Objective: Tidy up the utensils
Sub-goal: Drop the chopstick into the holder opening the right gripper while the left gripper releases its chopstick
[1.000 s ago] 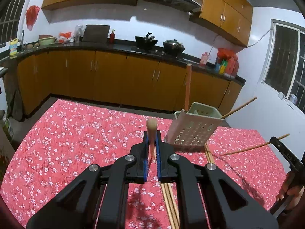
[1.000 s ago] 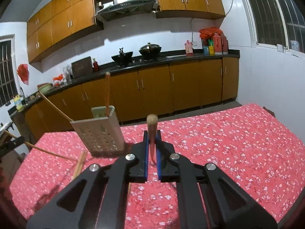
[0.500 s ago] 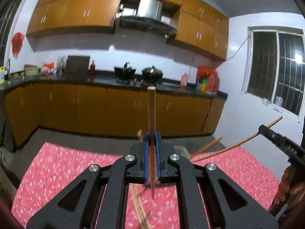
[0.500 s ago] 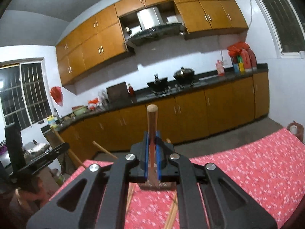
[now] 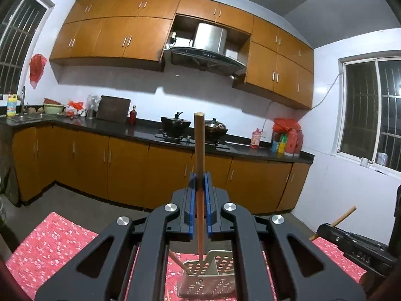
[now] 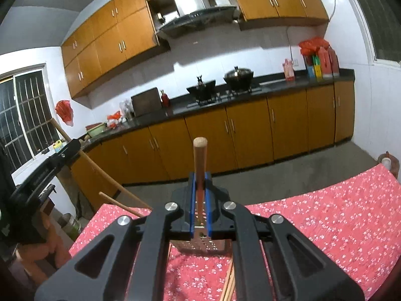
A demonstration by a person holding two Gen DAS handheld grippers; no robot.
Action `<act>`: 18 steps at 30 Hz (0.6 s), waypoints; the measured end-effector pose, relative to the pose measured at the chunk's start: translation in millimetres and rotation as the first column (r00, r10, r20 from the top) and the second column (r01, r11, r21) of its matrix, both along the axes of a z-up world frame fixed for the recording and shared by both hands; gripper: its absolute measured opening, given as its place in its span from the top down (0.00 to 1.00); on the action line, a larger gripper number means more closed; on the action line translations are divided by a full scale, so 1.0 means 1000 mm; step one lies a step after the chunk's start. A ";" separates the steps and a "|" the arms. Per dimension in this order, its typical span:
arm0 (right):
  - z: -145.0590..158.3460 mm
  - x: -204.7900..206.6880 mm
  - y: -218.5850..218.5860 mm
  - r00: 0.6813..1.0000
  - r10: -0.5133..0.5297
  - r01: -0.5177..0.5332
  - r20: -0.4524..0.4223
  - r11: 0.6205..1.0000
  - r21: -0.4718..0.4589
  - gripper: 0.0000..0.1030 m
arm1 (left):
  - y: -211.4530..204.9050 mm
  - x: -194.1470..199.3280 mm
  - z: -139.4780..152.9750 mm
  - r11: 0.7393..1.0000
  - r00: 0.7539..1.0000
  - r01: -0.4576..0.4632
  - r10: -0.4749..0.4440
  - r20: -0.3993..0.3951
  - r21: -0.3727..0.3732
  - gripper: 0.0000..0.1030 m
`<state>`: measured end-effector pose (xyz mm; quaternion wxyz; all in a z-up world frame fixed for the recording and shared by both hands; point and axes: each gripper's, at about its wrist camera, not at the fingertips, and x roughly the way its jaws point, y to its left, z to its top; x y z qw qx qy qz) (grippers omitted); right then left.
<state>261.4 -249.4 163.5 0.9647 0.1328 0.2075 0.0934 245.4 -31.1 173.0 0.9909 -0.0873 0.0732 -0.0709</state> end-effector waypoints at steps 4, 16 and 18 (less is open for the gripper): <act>-0.011 0.012 0.006 1.000 0.013 -0.013 -0.026 1.000 -0.010 0.92 | -0.002 0.008 -0.017 1.000 0.999 0.017 -0.017 -0.040 -0.005 0.93; -0.005 -0.005 0.013 1.000 -0.006 0.007 0.030 0.999 -0.035 0.70 | 0.014 0.004 -0.023 0.999 0.994 0.025 -0.030 -0.103 -0.048 0.92; 0.000 -0.018 0.008 0.998 -0.025 0.028 0.060 0.999 -0.035 0.70 | 0.019 -0.002 -0.019 0.998 0.995 0.024 -0.030 -0.091 -0.060 0.88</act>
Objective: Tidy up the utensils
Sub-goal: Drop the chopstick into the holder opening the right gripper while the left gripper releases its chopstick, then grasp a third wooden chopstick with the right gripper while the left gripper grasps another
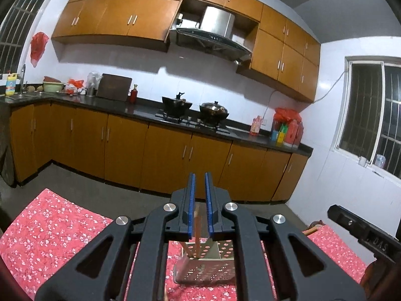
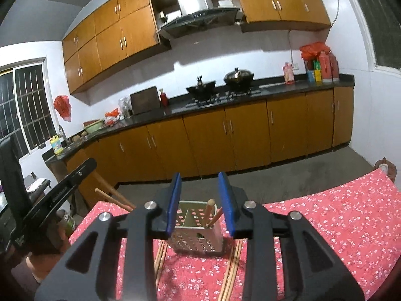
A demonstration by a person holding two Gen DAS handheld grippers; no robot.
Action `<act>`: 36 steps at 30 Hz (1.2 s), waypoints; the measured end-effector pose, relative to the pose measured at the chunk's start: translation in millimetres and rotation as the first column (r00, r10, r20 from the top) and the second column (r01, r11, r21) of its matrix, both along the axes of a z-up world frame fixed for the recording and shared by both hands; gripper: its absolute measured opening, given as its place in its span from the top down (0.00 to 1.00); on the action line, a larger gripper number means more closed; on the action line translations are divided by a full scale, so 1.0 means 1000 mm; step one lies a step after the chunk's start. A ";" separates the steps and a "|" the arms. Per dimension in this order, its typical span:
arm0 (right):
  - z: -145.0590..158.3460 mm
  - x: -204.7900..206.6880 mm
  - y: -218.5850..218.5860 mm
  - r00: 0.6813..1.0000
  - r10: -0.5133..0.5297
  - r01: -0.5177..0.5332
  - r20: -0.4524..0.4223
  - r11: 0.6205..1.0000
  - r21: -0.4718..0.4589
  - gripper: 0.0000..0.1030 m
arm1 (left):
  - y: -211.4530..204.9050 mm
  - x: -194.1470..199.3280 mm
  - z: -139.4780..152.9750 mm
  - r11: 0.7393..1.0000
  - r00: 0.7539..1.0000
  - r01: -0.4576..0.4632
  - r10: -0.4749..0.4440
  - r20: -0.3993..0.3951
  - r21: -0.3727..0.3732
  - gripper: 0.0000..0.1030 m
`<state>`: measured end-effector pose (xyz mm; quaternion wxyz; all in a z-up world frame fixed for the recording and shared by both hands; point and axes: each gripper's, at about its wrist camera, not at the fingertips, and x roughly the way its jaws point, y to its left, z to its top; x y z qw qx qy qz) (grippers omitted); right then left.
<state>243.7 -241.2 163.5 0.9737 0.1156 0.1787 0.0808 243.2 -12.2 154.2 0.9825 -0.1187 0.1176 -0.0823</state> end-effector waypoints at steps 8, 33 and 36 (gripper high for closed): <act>-0.017 -0.039 -0.029 0.995 -0.101 0.101 0.002 0.995 0.017 0.70 | 0.031 -0.043 0.006 0.999 0.999 -0.026 0.027 0.023 -0.042 0.66; -0.230 -0.019 0.016 0.839 0.006 -0.042 -0.545 0.998 -0.054 0.85 | 0.021 -0.055 -0.181 0.990 0.860 0.099 -0.033 -0.509 0.102 0.74; -0.230 -0.020 0.016 0.842 -0.021 -0.034 -0.539 0.995 -0.091 0.85 | 0.019 -0.056 -0.189 0.989 0.845 0.109 -0.037 -0.533 0.104 0.74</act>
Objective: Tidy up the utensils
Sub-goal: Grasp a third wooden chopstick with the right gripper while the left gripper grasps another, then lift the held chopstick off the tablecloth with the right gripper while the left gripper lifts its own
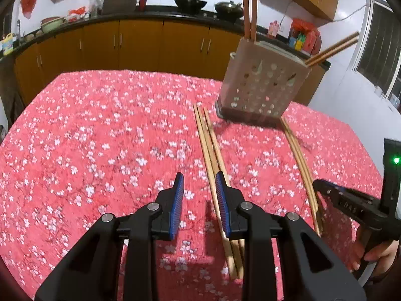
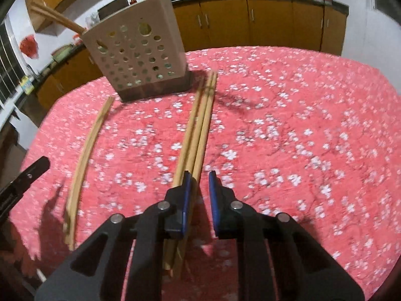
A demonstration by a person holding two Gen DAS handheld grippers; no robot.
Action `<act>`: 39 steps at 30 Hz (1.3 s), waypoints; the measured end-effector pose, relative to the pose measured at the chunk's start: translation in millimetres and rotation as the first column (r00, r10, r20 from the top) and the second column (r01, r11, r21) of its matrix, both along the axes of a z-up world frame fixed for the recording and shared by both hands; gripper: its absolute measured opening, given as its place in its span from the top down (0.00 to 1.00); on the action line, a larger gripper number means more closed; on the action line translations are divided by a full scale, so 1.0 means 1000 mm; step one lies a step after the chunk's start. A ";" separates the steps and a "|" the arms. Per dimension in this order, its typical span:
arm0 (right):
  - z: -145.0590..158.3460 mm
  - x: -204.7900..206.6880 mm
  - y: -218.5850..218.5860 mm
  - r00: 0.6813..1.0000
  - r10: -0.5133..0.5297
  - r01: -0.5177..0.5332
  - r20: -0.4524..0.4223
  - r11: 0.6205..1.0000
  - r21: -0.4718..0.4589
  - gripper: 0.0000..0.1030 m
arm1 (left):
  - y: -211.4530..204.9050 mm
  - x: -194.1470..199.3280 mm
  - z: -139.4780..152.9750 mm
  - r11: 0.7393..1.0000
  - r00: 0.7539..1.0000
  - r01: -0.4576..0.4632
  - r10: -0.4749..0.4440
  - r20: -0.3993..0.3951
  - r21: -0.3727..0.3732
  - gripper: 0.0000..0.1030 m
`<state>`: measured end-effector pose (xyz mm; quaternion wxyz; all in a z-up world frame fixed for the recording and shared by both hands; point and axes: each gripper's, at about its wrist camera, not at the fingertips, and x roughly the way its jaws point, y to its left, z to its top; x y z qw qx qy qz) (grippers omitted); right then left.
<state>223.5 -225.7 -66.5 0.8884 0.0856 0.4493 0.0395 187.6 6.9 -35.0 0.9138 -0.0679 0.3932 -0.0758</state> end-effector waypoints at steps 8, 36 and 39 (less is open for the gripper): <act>-0.003 -0.002 0.010 1.000 0.029 -0.028 0.007 0.997 -0.072 0.87 | -0.006 -0.003 -0.016 0.999 0.999 0.031 -0.032 -0.044 -0.008 0.74; -0.004 -0.012 -0.017 0.998 -0.045 0.048 0.035 0.994 -0.100 0.92 | -0.021 0.008 -0.032 0.989 0.995 0.069 -0.058 -0.087 0.132 0.92; -0.003 -0.007 -0.026 0.997 -0.072 0.075 0.042 0.993 -0.094 0.92 | -0.004 0.021 -0.032 0.992 0.996 0.018 -0.007 -0.090 0.125 0.93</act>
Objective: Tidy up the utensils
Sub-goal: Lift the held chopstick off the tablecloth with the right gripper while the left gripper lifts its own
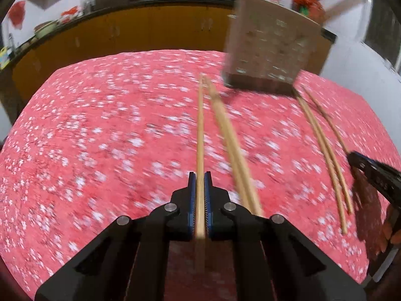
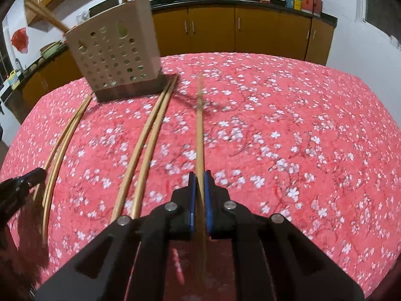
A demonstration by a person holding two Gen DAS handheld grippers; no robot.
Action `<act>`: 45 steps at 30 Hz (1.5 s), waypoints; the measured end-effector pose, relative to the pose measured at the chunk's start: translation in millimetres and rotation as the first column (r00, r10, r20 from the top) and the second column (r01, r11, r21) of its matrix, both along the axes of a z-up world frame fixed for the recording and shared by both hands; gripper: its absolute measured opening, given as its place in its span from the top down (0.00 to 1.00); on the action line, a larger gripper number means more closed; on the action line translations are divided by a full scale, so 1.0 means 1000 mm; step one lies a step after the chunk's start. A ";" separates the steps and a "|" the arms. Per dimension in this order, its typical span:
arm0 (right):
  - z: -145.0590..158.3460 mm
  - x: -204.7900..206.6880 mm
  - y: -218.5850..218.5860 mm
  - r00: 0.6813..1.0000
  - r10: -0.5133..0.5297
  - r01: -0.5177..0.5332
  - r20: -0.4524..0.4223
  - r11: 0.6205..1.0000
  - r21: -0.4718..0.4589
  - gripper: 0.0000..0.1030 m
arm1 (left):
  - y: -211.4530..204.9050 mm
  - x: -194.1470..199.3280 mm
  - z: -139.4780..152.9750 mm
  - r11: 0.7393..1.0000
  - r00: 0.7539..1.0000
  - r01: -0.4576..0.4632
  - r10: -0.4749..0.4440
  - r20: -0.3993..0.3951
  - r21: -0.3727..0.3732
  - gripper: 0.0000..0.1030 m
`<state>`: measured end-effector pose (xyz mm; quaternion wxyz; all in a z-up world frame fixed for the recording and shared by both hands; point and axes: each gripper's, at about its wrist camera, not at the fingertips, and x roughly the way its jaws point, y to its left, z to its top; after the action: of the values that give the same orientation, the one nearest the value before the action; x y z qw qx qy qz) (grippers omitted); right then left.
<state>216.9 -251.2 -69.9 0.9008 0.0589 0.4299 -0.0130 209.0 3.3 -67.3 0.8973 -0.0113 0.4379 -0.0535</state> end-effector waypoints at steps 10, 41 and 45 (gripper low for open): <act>-0.002 0.008 -0.013 0.999 -0.033 0.033 0.008 0.999 0.040 0.92 | 0.031 0.008 -0.001 0.998 0.999 -0.049 0.049 0.011 -0.049 0.93; -0.003 0.008 -0.014 0.999 -0.031 0.031 0.006 0.998 0.062 0.92 | 0.040 0.005 -0.001 0.992 0.998 -0.056 0.058 0.007 -0.116 0.92; -0.003 0.008 -0.014 0.999 -0.031 0.031 0.006 0.998 0.063 0.92 | 0.041 0.005 -0.001 0.992 0.998 -0.056 0.058 0.007 -0.117 0.92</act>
<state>224.6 -265.1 -73.0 0.8998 0.0937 0.4258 -0.0133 214.0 44.3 -68.1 0.8986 -0.0759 0.4287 -0.0533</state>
